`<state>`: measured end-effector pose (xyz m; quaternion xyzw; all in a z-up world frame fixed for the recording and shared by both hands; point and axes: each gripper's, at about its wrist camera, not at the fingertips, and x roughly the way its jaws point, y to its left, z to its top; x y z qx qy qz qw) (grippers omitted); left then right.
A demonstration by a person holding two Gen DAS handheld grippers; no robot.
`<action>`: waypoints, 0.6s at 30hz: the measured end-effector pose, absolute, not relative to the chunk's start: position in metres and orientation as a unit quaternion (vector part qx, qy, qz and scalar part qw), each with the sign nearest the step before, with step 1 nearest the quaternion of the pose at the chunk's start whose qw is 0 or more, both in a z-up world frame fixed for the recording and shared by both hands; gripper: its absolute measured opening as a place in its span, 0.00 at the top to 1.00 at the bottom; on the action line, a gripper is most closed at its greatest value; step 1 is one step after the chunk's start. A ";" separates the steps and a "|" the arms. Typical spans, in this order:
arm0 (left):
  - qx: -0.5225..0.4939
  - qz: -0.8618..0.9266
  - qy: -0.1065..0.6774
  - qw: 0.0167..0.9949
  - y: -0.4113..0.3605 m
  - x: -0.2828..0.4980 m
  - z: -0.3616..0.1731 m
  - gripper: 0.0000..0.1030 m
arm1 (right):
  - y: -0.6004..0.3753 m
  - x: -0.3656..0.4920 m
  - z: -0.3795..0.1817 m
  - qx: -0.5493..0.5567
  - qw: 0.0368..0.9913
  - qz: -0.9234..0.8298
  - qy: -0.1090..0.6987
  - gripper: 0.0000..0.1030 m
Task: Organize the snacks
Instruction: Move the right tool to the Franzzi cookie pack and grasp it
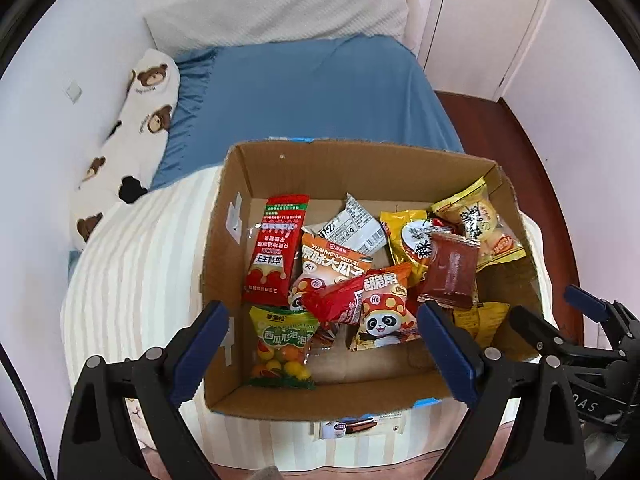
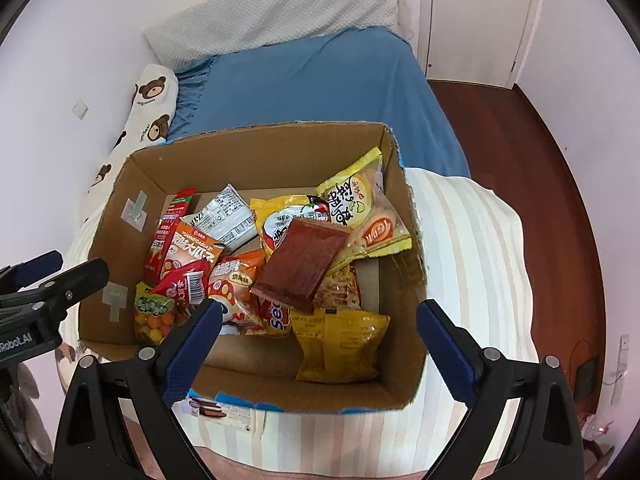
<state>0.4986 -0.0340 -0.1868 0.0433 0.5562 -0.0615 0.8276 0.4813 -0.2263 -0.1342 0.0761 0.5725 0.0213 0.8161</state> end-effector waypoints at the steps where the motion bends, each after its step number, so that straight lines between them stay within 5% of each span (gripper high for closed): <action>1: 0.044 -0.062 0.550 0.832 -0.035 0.494 -0.183 0.06 | -0.227 0.478 -0.132 0.076 0.818 0.021 0.570 0.03; 12: 0.035 -0.058 0.505 0.860 -0.029 0.442 -0.157 0.06 | -0.220 0.428 -0.100 0.092 0.835 0.051 0.539 0.03; 18: 0.034 -0.012 0.509 0.860 -0.001 0.395 -0.190 0.06 | -0.199 0.388 -0.133 0.101 0.813 0.084 0.567 0.04</action>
